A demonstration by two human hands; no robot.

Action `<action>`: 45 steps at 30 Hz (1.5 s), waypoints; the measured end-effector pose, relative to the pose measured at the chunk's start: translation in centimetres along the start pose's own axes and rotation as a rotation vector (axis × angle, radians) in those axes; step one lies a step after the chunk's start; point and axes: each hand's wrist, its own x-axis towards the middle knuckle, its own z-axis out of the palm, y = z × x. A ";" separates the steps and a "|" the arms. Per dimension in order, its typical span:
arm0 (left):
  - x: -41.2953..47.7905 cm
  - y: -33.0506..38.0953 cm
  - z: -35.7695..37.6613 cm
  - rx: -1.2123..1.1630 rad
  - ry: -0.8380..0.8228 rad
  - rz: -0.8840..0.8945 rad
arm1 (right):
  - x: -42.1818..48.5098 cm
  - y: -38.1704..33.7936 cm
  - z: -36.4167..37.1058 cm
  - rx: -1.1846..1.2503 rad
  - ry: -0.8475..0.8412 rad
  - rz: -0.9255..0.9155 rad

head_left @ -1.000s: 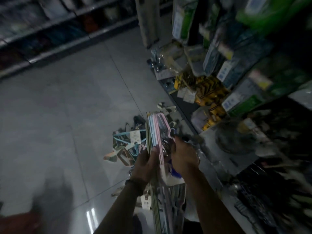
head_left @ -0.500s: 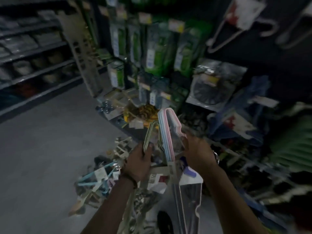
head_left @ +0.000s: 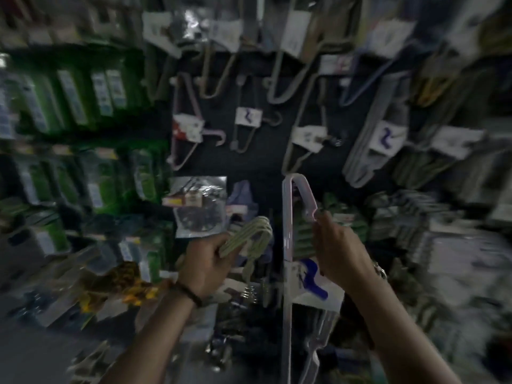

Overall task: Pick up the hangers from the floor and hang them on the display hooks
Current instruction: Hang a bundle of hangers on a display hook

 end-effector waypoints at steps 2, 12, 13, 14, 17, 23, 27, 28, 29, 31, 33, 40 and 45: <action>2.5 3.7 3.2 0.013 -0.026 0.114 | -0.2 4.9 -3.7 -0.047 -0.010 0.042; 14.2 20.1 18.7 0.077 -0.248 0.369 | 2.4 24.7 -17.7 -0.173 -0.029 0.078; 15.1 21.2 19.7 0.074 -0.276 0.396 | 3.1 25.7 -18.3 -0.181 -0.038 0.084; 15.9 22.0 20.7 0.067 -0.296 0.421 | 4.0 26.5 -18.7 -0.198 -0.050 0.094; 17.9 24.0 22.8 -0.003 -0.368 0.475 | 7.4 28.0 -19.3 -0.244 -0.067 0.088; 23.8 25.4 24.2 -0.001 -0.358 0.516 | 17.0 28.7 -19.2 -0.177 0.024 0.036; 27.1 26.0 24.5 0.021 -0.347 0.571 | 22.8 28.7 -19.1 -0.214 0.034 -0.026; 27.9 25.9 24.7 0.043 -0.330 0.578 | 23.9 28.8 -19.1 -0.217 0.034 -0.035; 28.9 25.6 25.0 0.062 -0.312 0.592 | 24.9 28.9 -19.2 -0.224 0.045 -0.046; 30.7 24.8 25.6 0.084 -0.289 0.635 | 26.4 29.2 -19.4 -0.251 0.100 -0.077; 31.9 24.3 26.3 0.095 -0.289 0.685 | 27.6 29.5 -19.2 -0.279 0.183 -0.113; 33.9 23.7 28.0 0.136 -0.238 0.771 | 28.2 30.4 -18.1 -0.316 0.428 -0.139; 35.0 24.0 28.4 0.200 -0.212 0.789 | 28.6 30.9 -17.5 -0.284 0.483 -0.131</action>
